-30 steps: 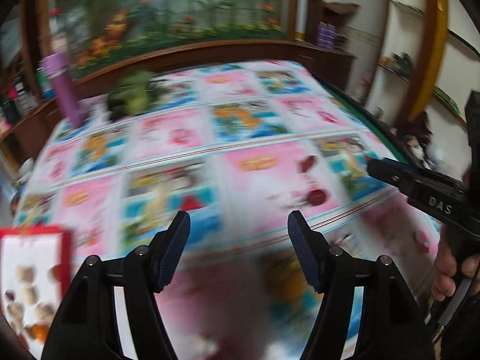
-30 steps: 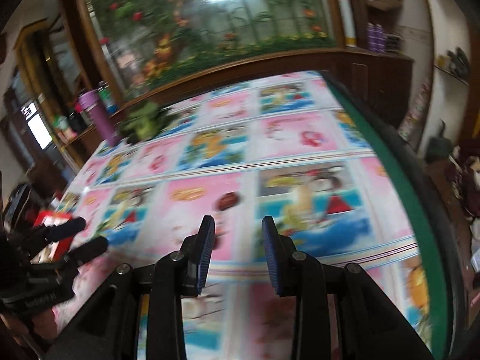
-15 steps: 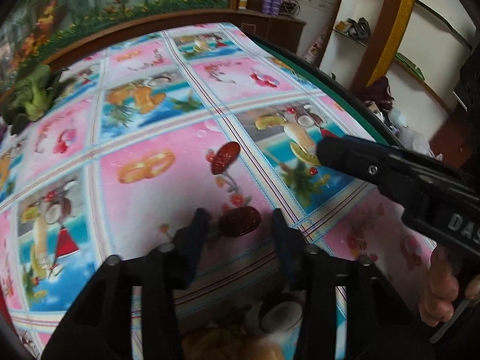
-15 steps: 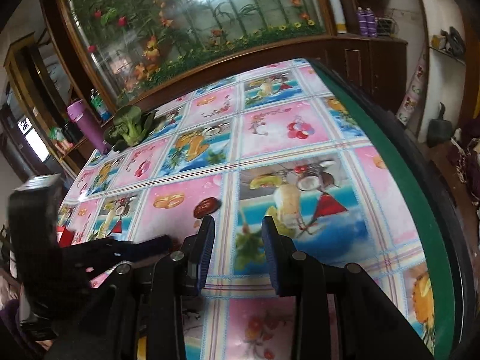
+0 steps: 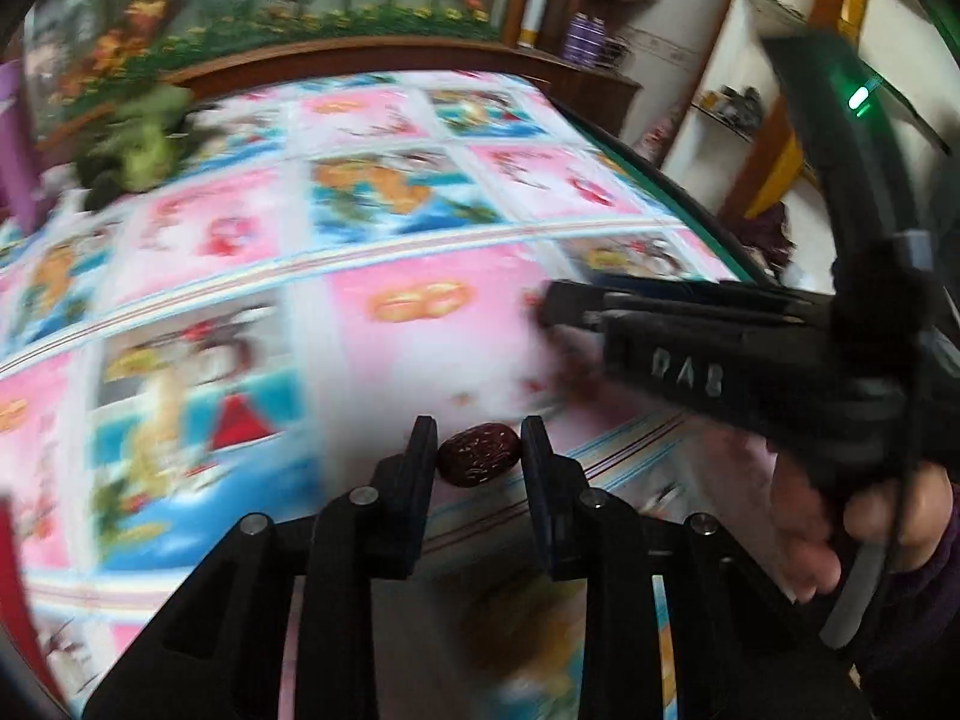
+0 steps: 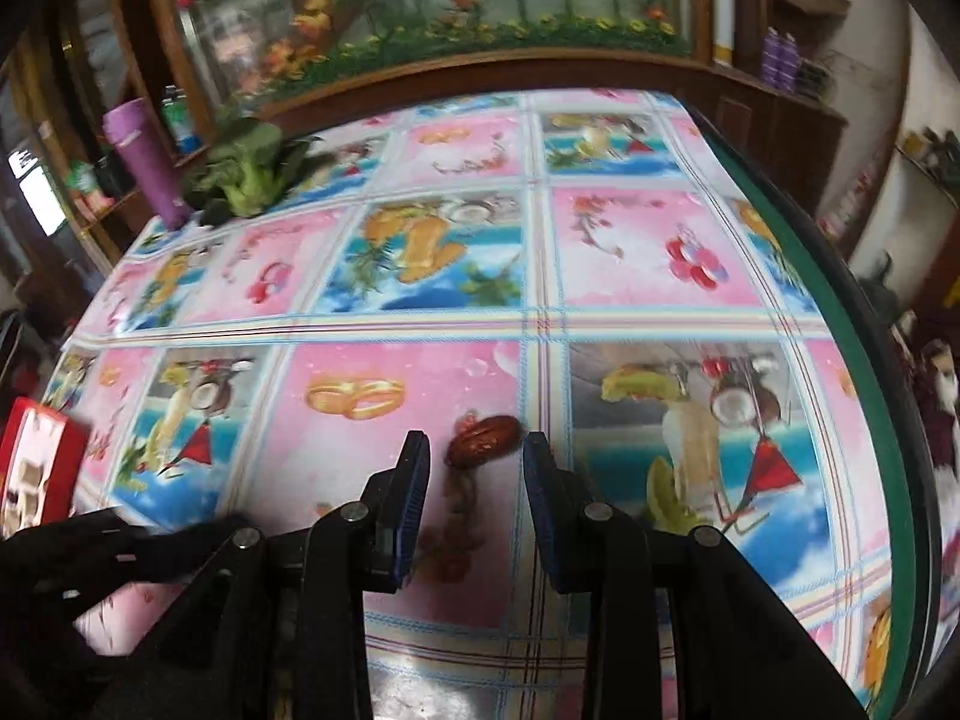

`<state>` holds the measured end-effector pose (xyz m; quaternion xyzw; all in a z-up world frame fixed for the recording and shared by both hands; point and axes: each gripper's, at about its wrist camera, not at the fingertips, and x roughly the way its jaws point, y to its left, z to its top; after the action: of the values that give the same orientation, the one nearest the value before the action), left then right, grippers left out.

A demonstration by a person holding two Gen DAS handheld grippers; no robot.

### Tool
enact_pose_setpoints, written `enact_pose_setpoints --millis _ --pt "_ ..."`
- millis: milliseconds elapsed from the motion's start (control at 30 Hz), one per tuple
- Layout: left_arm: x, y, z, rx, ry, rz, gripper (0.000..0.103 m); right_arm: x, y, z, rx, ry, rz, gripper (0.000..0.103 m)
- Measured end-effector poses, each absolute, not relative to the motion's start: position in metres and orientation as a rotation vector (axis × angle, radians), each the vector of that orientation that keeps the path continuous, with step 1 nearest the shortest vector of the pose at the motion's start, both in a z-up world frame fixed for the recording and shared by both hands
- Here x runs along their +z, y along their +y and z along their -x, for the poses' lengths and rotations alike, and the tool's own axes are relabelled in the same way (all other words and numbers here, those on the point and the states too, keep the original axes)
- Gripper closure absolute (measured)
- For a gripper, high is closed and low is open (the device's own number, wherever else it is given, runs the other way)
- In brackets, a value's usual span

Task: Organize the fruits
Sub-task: 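Grasp a red date with the left tool while the right tool grasps the other date, then carry both red dates over the tray and open both tools to drop them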

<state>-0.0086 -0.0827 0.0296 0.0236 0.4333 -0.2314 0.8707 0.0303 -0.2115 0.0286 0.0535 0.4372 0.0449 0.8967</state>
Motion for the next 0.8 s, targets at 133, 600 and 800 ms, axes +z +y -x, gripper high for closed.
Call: enact_pose_setpoints --millis 133,600,800 --pt "0.037 -0.055 0.019 -0.392 0.886 -0.052 0.073 0.020 -0.204 -0.039 0.029 0.937 -0.134 0.071" --pt "0.048 0.016 0.055 -0.174 0.830 -0.065 0.073 0.022 -0.183 -0.035 -0.136 0.919 -0.140 0.085" --pt "0.058 0.048 0.079 -0.123 0.797 -0.032 0.073 0.036 -0.138 -0.005 0.070 0.916 -0.192 0.086"
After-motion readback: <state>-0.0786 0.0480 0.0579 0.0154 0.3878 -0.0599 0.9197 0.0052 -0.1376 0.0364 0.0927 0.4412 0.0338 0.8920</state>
